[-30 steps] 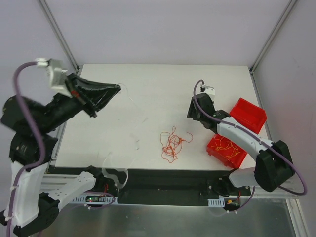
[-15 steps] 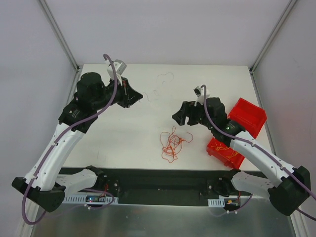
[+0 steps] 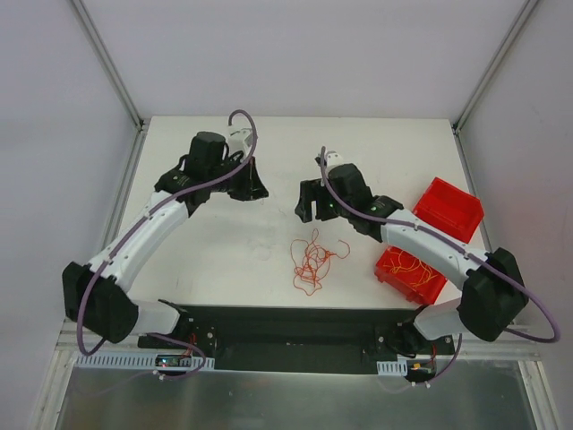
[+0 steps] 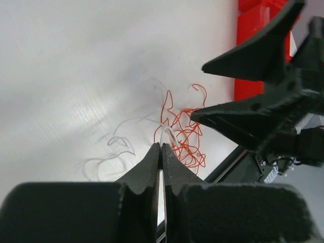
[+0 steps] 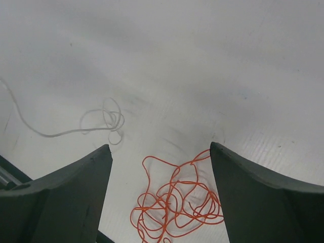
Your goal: Untangle the cables
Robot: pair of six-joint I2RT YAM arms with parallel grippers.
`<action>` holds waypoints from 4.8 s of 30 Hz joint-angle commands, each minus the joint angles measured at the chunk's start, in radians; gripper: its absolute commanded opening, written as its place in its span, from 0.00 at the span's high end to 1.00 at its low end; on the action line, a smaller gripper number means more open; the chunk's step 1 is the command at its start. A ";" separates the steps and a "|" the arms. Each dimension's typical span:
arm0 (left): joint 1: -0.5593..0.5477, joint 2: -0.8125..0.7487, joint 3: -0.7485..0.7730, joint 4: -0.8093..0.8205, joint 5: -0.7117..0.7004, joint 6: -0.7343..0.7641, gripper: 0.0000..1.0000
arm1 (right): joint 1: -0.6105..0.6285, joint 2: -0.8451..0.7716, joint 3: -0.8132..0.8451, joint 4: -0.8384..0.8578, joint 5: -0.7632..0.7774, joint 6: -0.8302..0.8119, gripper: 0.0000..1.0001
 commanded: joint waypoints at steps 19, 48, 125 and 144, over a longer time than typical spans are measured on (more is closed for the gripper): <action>0.270 0.279 -0.150 0.173 0.339 -0.348 0.64 | 0.122 0.265 0.204 -0.036 -0.082 -0.185 0.16; 0.386 0.072 -0.192 0.234 0.291 -0.323 0.28 | 0.172 0.672 0.509 -0.181 -0.102 -0.249 0.14; 0.396 0.175 -0.278 0.501 0.538 -0.534 0.30 | -0.966 -0.401 -0.153 -0.676 0.017 0.368 0.99; 0.306 0.276 -0.281 0.573 0.615 -0.572 0.30 | -1.078 0.047 -0.101 -0.437 -0.127 0.327 0.86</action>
